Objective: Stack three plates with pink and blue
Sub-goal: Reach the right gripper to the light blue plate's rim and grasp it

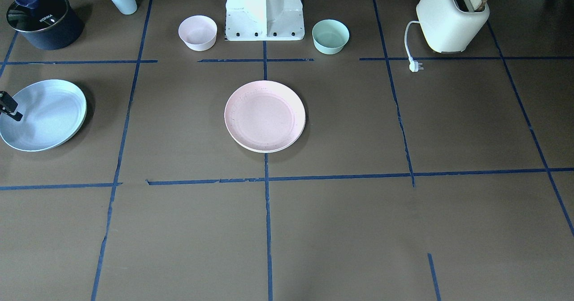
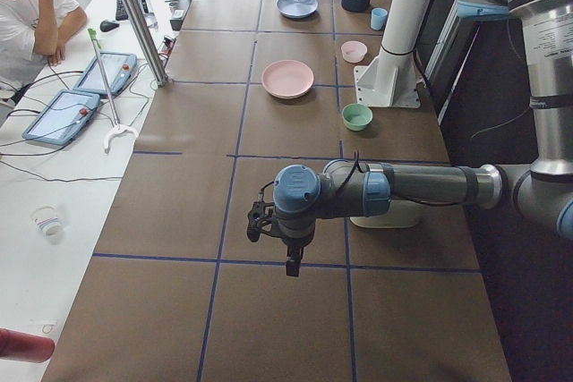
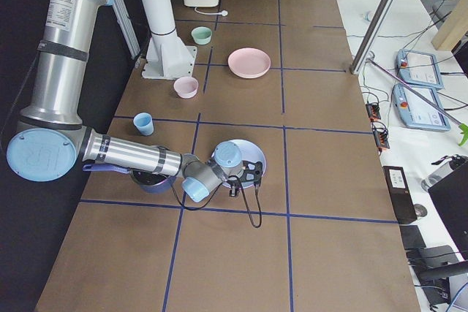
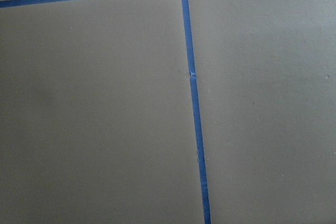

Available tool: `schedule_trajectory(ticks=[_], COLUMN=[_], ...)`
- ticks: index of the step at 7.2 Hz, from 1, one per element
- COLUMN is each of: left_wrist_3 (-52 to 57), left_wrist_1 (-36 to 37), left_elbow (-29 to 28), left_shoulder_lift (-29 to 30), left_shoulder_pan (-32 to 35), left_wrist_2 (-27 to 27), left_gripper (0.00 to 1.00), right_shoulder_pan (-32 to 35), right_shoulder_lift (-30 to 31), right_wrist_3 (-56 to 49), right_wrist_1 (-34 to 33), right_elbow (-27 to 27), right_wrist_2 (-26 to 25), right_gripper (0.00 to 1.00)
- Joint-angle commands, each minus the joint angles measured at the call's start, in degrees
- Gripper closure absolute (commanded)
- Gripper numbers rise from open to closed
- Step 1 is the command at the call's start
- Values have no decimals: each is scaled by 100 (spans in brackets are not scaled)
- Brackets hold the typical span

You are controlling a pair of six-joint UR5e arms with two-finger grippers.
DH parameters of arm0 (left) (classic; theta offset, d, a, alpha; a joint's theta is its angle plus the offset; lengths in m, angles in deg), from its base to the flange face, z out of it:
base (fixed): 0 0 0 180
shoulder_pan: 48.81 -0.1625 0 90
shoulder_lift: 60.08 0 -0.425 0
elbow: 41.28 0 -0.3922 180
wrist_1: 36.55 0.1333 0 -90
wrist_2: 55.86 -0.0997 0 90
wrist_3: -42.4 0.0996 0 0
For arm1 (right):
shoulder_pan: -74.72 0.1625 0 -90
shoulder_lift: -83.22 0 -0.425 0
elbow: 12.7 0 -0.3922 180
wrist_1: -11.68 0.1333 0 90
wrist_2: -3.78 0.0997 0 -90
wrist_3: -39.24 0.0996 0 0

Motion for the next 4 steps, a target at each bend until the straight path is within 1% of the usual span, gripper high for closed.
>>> schedule_trajectory(ticks=[1,2,3,4], left_wrist_3=[0,0,0,0], left_wrist_1=[0,0,0,0], left_elbow=[13,13,13,13], left_shoulder_lift=[0,-9,-9,-9], left_shoulder_pan=[0,0,0,0], left_wrist_2=[2,2,2,2], left_gripper=[0,0,0,0], right_shoulder_pan=[15,16,7,24], right_shoulder_lift=[18,9,0,-61], right_wrist_3=[14,49,75,162], right_wrist_1=[40,40,32,32], right_elbow=[-28,-97,-272,-457], right_wrist_2=[53,71,219,655], right_gripper=[100,100,100,100])
